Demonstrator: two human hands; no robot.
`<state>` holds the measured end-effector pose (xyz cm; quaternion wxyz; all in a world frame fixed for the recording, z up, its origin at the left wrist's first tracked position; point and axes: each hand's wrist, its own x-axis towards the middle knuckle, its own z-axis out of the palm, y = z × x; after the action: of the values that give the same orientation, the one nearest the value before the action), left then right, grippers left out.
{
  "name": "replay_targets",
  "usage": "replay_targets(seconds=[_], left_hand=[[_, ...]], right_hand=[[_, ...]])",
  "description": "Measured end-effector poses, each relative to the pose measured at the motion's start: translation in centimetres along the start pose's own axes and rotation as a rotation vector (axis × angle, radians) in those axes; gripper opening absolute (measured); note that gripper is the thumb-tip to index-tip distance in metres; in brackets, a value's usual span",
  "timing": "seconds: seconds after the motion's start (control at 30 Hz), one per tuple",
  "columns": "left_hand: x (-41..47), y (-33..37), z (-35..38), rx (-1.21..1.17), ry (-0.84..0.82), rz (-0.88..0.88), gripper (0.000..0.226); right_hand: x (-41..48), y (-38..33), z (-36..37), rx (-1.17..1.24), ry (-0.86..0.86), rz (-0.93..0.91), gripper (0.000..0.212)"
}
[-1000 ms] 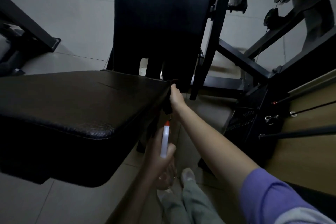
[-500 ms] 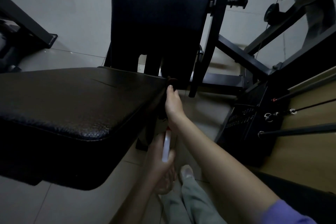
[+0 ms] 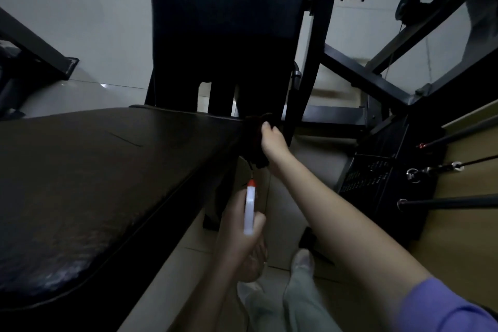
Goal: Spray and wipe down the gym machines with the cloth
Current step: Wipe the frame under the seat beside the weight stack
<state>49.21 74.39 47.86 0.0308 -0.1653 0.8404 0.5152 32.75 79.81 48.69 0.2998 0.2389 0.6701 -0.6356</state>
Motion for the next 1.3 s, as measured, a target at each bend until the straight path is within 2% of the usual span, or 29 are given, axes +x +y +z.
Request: replay_targets(seconds=[0.27, 0.37, 0.47, 0.6, 0.9, 1.07, 1.17, 1.3], left_hand=[[4.6, -2.3, 2.5, 0.102, 0.088, 0.071, 0.013], [6.5, -3.7, 3.0, 0.211, 0.149, 0.140, 0.019], [8.0, -5.1, 3.5, 0.190, 0.161, 0.115, 0.030], [8.9, -5.2, 3.9, 0.268, 0.155, 0.188, 0.028], [11.6, -6.1, 4.9, 0.255, 0.184, 0.100, 0.050], [12.0, -4.6, 5.2, 0.222, 0.167, 0.016, 0.039], [12.2, -4.2, 5.2, 0.220, 0.131, 0.025, 0.030], [12.2, -4.7, 5.5, 0.247, 0.143, 0.046, 0.035]], right_hand=[[4.6, 2.7, -3.6, 0.254, 0.084, 0.093, 0.050], [6.3, 4.0, -3.6, 0.249, 0.080, 0.088, 0.051], [7.6, 5.2, -3.6, 0.223, 0.090, 0.097, 0.052], [8.2, 7.0, -4.2, 0.241, 0.107, 0.124, 0.047], [8.9, 8.7, -5.4, 0.294, 0.123, 0.131, 0.044], [9.1, 8.8, -5.4, 0.317, 0.137, 0.131, 0.045], [9.1, 9.1, -5.5, 0.336, 0.136, 0.128, 0.044], [9.2, 9.7, -5.7, 0.327, 0.130, 0.131, 0.046]])
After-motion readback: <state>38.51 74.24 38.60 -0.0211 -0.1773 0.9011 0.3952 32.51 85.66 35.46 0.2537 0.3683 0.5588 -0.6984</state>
